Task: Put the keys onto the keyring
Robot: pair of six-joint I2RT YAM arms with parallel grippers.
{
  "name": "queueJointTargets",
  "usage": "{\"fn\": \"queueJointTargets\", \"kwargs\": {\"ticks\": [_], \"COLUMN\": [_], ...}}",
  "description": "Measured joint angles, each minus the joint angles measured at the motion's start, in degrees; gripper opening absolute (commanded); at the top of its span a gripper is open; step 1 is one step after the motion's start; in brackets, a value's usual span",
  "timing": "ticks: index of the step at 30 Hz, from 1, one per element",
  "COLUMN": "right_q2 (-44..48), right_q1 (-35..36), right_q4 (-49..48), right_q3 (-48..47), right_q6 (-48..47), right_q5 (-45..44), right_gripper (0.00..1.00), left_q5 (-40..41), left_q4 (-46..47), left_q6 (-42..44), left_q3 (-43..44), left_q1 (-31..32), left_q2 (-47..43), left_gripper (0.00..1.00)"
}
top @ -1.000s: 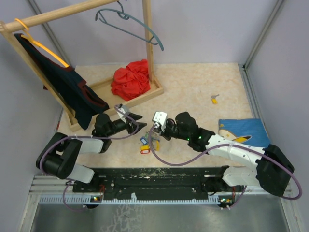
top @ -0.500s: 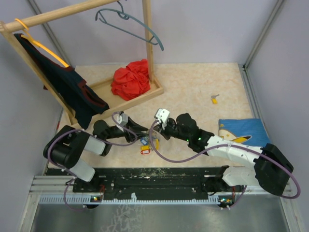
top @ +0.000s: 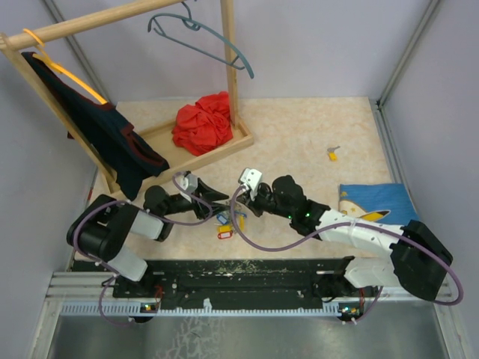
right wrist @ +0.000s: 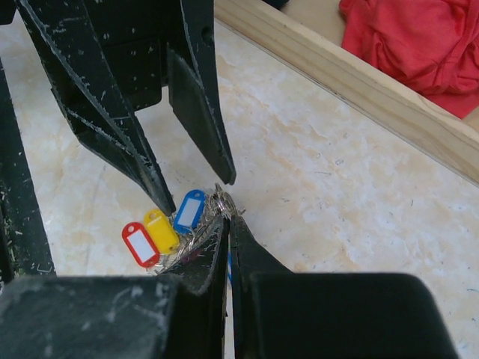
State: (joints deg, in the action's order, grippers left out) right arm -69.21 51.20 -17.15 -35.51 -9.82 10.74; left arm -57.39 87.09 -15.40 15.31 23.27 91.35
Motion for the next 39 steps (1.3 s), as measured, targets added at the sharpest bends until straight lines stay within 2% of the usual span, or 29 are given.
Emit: {"fn": "queueJointTargets", "kwargs": {"ticks": [5, 12, 18, 22, 26, 28, 32, 39], "right_q2": [-0.76, -1.01, -1.01, -1.01, -1.01, -0.96, 0.37, 7.8], "right_q1": [0.31, 0.7, 0.92, 0.94, 1.03, 1.03, 0.57, -4.33], "right_q4": [-0.04, -0.07, -0.09, -0.09, -0.26, -0.42, -0.04, -0.11], "right_q3": [0.0, 0.0, 0.0, 0.0, 0.0, 0.0, 0.35, 5.81], "right_q6": [0.0, 0.0, -0.02, -0.02, -0.02, -0.04, -0.37, -0.66], "right_q5": [0.33, 0.55, 0.79, 0.94, 0.94, 1.05, 1.55, 2.86], "right_gripper": [0.0, 0.0, 0.0, 0.0, 0.02, 0.09, 0.2, 0.26], "left_q5": [1.57, 1.4, 1.16, 1.03, 1.03, 1.05, 1.86, 11.21], "left_q4": [0.04, 0.04, 0.07, -0.04, -1.18, -4.02, -15.91, -44.5], "left_q6": [1.11, 1.55, 1.92, 2.75, 4.66, 6.01, 10.25, 18.03], "left_q3": [0.0, 0.0, 0.02, 0.2, 0.42, 0.52, 2.4, 12.83], "left_q1": [0.24, 1.2, 1.97, 2.36, 2.47, 2.47, 2.71, 7.32], "left_q2": [-1.9, -2.03, -1.88, -1.9, -2.97, -4.81, -10.71, -15.8], "left_gripper": [0.46, 0.39, 0.23, 0.01, 0.0, 0.0, 0.0, 0.0]}}
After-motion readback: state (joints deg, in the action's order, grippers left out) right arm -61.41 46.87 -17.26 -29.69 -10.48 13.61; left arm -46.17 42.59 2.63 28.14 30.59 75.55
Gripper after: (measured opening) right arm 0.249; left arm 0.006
